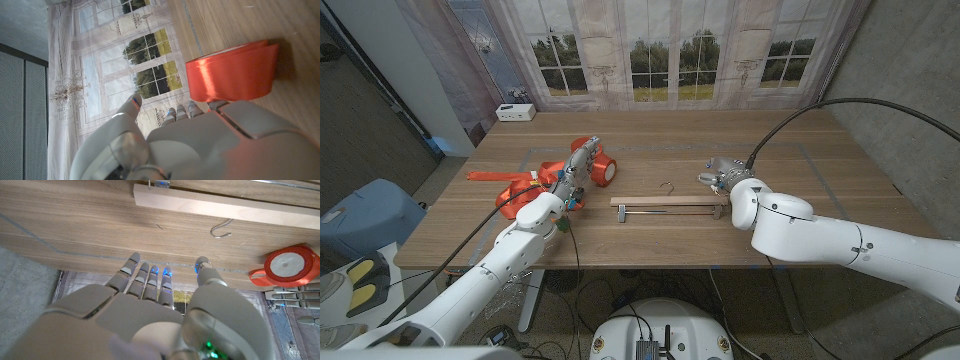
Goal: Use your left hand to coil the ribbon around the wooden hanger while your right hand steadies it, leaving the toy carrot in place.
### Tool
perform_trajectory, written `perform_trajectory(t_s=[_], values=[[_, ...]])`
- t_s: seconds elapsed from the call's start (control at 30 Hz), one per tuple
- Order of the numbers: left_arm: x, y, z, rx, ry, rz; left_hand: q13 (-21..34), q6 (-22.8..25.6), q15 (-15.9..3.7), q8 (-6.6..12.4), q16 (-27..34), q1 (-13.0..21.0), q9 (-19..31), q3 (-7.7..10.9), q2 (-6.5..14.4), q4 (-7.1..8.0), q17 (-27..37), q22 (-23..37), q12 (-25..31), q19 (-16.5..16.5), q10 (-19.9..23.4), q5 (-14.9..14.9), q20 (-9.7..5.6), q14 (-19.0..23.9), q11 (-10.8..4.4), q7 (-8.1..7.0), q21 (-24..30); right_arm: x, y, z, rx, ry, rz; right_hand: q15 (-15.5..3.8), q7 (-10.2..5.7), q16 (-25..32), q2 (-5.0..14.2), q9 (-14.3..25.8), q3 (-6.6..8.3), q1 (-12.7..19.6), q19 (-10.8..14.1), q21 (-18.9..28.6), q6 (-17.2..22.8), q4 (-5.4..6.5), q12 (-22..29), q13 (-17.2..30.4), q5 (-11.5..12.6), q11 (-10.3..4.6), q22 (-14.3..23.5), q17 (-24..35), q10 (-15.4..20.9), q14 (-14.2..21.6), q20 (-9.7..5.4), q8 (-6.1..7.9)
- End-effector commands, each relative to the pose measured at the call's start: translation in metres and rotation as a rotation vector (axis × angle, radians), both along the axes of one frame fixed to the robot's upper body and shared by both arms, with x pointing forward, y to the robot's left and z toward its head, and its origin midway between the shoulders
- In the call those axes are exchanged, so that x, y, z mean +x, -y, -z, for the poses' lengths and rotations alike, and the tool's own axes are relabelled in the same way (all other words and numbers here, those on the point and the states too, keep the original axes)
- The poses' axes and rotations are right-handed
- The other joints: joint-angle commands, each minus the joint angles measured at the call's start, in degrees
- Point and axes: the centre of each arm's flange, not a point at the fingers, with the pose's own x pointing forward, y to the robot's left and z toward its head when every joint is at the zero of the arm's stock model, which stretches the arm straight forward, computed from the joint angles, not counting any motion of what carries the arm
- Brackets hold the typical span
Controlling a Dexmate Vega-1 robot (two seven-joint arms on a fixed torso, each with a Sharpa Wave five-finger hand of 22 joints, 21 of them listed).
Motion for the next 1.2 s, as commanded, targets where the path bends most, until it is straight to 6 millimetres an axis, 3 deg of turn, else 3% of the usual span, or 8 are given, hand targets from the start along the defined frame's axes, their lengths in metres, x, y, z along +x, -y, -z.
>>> perform_trajectory(t_s=[0.03, 0.63, 1.2], values=[[0.000, -0.002, 0.001, 0.003, -0.005, 0.006, 0.32, 0.07, 0.33, 0.17, 0.25, -0.33, 0.16, 0.07, 0.30, -0.11, 0.05, 0.29, 0.21, 0.22, 0.12, 0.02, 0.11, -0.10, -0.01, -0.10, -0.23, 0.007, -0.009, 0.011, -0.031, -0.046, -0.006, -0.20, -0.19, -0.08, -0.48, 0.23, -0.13, 0.45, 0.33, -0.20, 0.52, 0.08, 0.21, 0.25, 0.08, 0.05, 0.30, 0.19, 0.29, -0.01, 0.55, -0.05], [0.005, -0.002, -0.003, 0.010, -0.007, 0.014, 0.33, 0.08, 0.26, 0.15, 0.23, -0.49, 0.16, 0.04, 0.28, -0.07, 0.05, 0.30, 0.20, 0.29, 0.13, 0.02, 0.12, -0.14, 0.00, -0.07, -0.44, 0.023, -0.018, 0.025, -0.061, -0.125, -0.003, -0.23, -0.24, -0.58, -0.80, 0.24, -0.20, 1.15, 0.04, -0.50, 0.56, -0.19, 0.04, 0.26, 0.00, 0.03, 0.29, 0.10, 0.48, -0.65, 1.58, -0.23], [0.004, 0.000, 0.000, 0.003, -0.009, 0.013, 0.33, 0.22, 0.20, 0.18, 0.26, -0.72, 0.16, -0.05, 0.20, 0.05, 0.08, 0.31, 0.22, 0.35, 0.23, 0.01, 0.08, -0.09, -0.05, -0.12, -0.58, 0.033, -0.024, 0.038, -0.140, -0.165, 0.050, -0.40, -0.73, -1.27, -1.41, 0.22, 0.36, 3.46, -0.05, -0.76, 0.46, -1.24, -0.42, 0.23, -0.11, -0.50, 0.25, -0.19, -0.05, -1.32, 2.15, -0.41]])
